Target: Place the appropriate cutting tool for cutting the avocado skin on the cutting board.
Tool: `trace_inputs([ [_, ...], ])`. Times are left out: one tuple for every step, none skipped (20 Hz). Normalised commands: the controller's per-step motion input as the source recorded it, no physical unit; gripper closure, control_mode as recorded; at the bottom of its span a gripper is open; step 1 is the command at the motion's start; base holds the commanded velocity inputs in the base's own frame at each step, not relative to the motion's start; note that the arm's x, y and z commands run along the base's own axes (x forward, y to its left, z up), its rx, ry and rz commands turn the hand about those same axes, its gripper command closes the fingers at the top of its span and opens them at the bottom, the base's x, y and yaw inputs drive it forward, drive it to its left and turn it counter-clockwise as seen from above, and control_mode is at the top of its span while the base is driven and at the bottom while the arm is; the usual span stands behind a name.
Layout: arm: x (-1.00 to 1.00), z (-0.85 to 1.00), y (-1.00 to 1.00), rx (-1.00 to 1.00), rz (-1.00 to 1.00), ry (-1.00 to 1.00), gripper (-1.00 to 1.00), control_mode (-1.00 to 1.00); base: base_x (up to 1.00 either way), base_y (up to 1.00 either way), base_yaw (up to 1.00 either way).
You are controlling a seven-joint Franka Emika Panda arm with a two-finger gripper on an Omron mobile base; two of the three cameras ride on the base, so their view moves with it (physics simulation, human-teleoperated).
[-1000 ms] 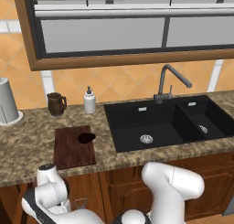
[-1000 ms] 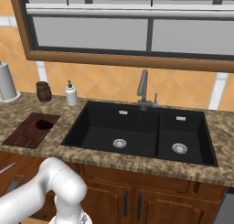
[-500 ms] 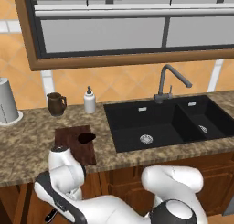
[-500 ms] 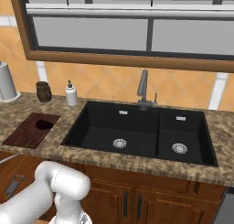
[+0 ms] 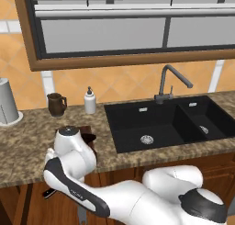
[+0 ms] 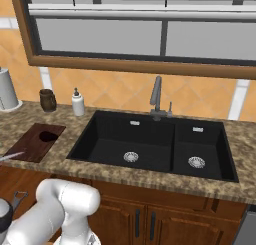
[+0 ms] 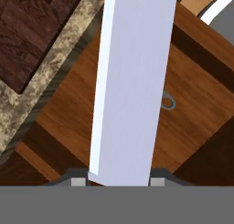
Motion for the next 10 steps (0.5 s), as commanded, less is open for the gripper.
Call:
trace_inputs([
  [0.88, 0.60, 0.00, 0.00, -0.20, -0.08, 1.00, -1.00, 0.00, 0.00, 0.00],
  [0.99, 0.56, 0.00, 0.00, -0.20, -0.06, 1.00, -1.00, 0.00, 0.00, 0.00],
  [1.00, 0.41, 0.00, 0.00, -0.19, -0.03, 1.00, -1.00, 0.00, 0.00, 0.00],
  [1.00, 0.29, 0.00, 0.00, -0.18, 0.00, 1.00, -1.00, 0.00, 0.00, 0.00],
  [1.00, 0.22, 0.00, 0.00, -0.18, -0.01, 1.00, -1.00, 0.00, 0.00, 0.00],
  [1.00, 0.09, 0.00, 0.00, -0.18, 0.00, 1.00, -1.00, 0.00, 0.00, 0.00],
  [1.00, 0.00, 0.00, 0.00, -0.17, 0.00, 1.00, -1.00, 0.00, 0.00, 0.00],
  [1.00, 0.00, 0.00, 0.00, -0.16, 0.00, 1.00, -1.00, 0.00, 0.00, 0.00],
  [0.94, -0.02, 0.00, 0.00, -0.15, 0.00, 1.00, -1.00, 0.00, 0.00, 0.00],
  [0.89, -0.07, 0.00, 0.00, -0.14, 0.00, 1.00, -1.00, 0.00, 0.00, 0.00],
])
